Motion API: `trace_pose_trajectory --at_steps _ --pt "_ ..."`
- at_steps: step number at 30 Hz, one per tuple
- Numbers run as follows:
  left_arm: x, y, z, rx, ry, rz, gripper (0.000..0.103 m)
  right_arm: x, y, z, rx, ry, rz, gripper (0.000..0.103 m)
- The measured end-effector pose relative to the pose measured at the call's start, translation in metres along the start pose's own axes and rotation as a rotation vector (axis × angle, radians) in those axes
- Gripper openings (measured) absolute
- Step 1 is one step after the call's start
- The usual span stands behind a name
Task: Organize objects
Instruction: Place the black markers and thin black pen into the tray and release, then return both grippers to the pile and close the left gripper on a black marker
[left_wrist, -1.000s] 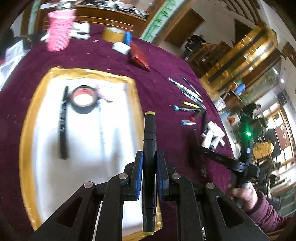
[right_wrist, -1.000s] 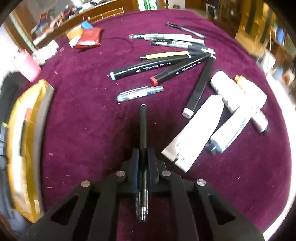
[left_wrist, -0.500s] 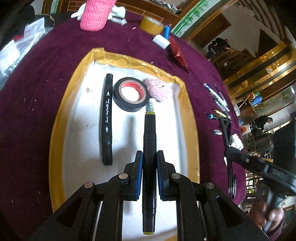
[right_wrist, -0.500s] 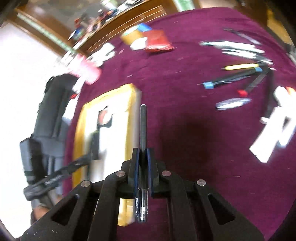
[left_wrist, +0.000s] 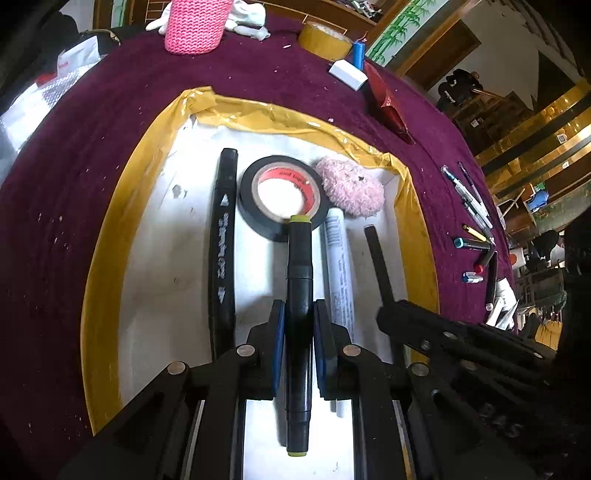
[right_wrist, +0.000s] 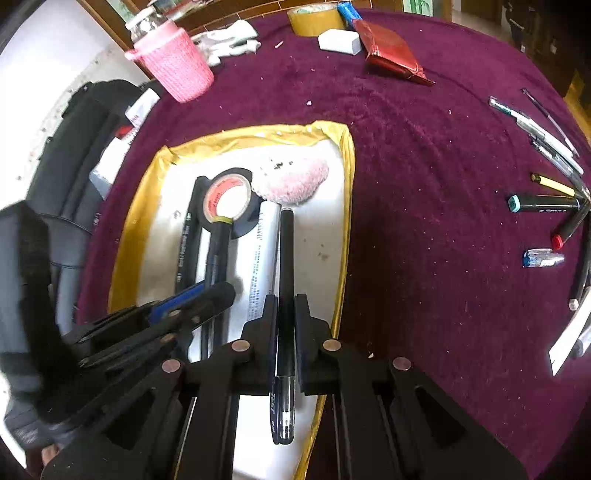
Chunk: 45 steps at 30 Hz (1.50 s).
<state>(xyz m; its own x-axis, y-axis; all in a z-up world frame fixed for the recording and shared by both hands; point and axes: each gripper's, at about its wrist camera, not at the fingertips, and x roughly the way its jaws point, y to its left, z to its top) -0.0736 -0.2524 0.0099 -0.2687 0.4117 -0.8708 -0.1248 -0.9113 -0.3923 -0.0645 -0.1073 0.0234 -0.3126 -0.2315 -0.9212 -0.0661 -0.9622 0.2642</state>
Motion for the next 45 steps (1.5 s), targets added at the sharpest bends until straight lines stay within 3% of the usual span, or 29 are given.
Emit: trace_pose_trajectory --at_steps 2,6,9,14,17,19,23,24,26,27,30,32,33,36,41,45 --pt "-0.004 0.002 -0.003 -0.008 0.009 -0.001 0.014 0.003 0.002 -0.002 -0.01 0.004 -0.016 0.006" --pt "-0.016 0.005 -0.008 -0.033 0.012 -0.002 0.034 0.004 0.002 -0.001 -0.003 0.014 -0.023 0.007" --pt "-0.027 0.006 -0.011 -0.049 0.001 -0.003 0.043 0.001 -0.001 -0.001 0.008 0.014 -0.016 0.007" --pt "-0.052 0.004 -0.013 -0.058 -0.056 0.004 0.045 -0.02 -0.006 -0.005 0.009 -0.036 -0.005 0.007" --pt "-0.064 -0.003 -0.014 -0.056 -0.091 -0.003 0.045 -0.049 -0.021 -0.009 0.011 -0.1 -0.006 0.007" --pt "-0.07 -0.011 -0.014 -0.053 -0.109 -0.014 0.046 -0.076 -0.035 -0.01 0.006 -0.17 -0.07 0.007" --pt "-0.077 -0.038 -0.013 -0.029 -0.134 -0.045 0.046 -0.154 -0.079 -0.015 0.058 -0.398 -0.164 0.008" --pt "-0.077 -0.046 -0.014 -0.018 -0.135 -0.057 0.046 -0.167 -0.088 -0.017 0.066 -0.452 -0.194 0.014" --pt "-0.075 -0.066 -0.015 0.01 -0.13 -0.067 0.047 -0.185 -0.121 -0.021 0.096 -0.521 -0.22 0.058" --pt "-0.074 -0.078 -0.016 0.025 -0.129 -0.064 0.047 -0.183 -0.137 -0.018 0.118 -0.503 -0.207 0.095" --pt "-0.067 -0.109 -0.021 0.067 -0.112 -0.066 0.051 -0.164 -0.215 -0.028 0.31 -0.308 -0.191 0.097" --pt "-0.059 -0.132 -0.028 0.102 -0.088 -0.055 0.051 -0.159 -0.267 -0.05 0.46 -0.28 -0.105 0.097" --pt "-0.05 -0.147 -0.032 0.125 -0.067 -0.056 0.051 -0.157 -0.283 -0.058 0.498 -0.269 -0.107 0.097" --pt "-0.024 -0.188 -0.044 0.199 -0.005 -0.056 0.051 -0.154 -0.324 -0.077 0.536 -0.248 -0.143 0.097" --pt "0.021 -0.246 -0.055 0.282 0.081 -0.078 0.051 -0.162 -0.367 -0.09 0.552 -0.248 -0.13 0.097" --pt "0.043 -0.268 -0.038 0.353 0.013 -0.029 0.051 -0.164 -0.38 -0.093 0.517 -0.246 -0.121 0.097"
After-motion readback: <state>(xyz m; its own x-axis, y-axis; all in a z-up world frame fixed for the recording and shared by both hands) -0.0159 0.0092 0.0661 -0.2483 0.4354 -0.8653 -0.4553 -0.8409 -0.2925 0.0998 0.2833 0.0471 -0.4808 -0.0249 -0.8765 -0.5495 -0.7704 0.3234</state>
